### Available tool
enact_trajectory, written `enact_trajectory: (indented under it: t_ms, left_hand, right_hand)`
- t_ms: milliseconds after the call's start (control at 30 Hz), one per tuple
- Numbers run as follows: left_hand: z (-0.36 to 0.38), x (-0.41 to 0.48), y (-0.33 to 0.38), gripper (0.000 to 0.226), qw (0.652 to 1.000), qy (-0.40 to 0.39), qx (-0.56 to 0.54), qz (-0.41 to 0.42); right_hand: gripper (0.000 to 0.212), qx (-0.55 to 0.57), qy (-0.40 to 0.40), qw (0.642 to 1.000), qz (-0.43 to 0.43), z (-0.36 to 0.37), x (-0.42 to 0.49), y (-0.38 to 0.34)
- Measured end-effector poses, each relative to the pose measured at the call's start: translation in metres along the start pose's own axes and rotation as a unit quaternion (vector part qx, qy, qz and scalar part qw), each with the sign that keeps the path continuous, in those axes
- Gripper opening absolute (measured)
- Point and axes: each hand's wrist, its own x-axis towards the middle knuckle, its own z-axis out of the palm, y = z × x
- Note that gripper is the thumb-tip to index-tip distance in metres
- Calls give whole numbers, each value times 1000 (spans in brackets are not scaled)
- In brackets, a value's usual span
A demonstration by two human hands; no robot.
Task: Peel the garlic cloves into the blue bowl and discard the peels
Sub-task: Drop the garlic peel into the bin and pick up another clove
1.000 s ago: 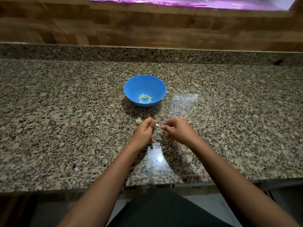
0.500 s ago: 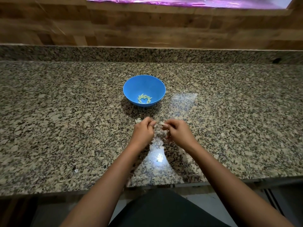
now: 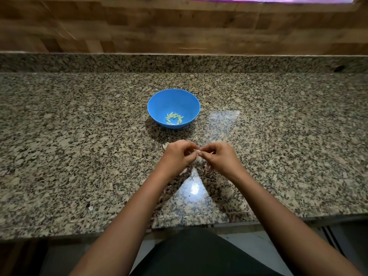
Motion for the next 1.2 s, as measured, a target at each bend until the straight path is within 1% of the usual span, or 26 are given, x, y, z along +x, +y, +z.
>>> enact_trajectory:
  t_ms: [67, 167, 367, 433, 567, 733, 867, 933, 1067, 1133, 1200]
  left_hand:
    - [0, 2, 2, 22, 999, -5, 34, 15]
    - [2, 5, 4, 21, 999, 0, 46, 20]
    - [6, 13, 1, 16, 999, 29, 30, -16]
    - [7, 15, -2, 16, 998, 45, 14, -32]
    - [8, 18, -2, 22, 998, 31, -41, -46]
    - [11, 23, -1, 15, 992, 39, -91, -76]
    - [13, 26, -9, 13, 987, 59, -113, -101]
    - [12, 26, -13, 13, 989, 71, -78, -106]
    - [11, 16, -19, 16, 997, 46, 17, -67]
    - [10, 6, -19, 19, 997, 38, 42, -47]
    - [9, -4, -20, 22, 997, 47, 52, -25]
  right_hand:
    - [11, 10, 4, 1000, -7, -1, 1, 0]
    - [9, 12, 27, 1000, -9, -1, 4, 3]
    - [5, 55, 31, 998, 15, -4, 14, 8]
    - [7, 75, 34, 996, 32, -7, 21, 9]
    - [10, 121, 20, 991, 57, -10, 29, 8]
    - [11, 136, 5, 989, 58, -10, 31, 8]
    - [4, 154, 2, 985, 75, -10, 36, 11]
    - [3, 117, 19, 990, 81, -10, 42, 13]
    - [16, -21, 63, 996, 61, -4, 58, 22]
    - [23, -46, 69, 995, 49, -2, 59, 28]
    - [27, -71, 59, 995, 43, -1, 51, 29]
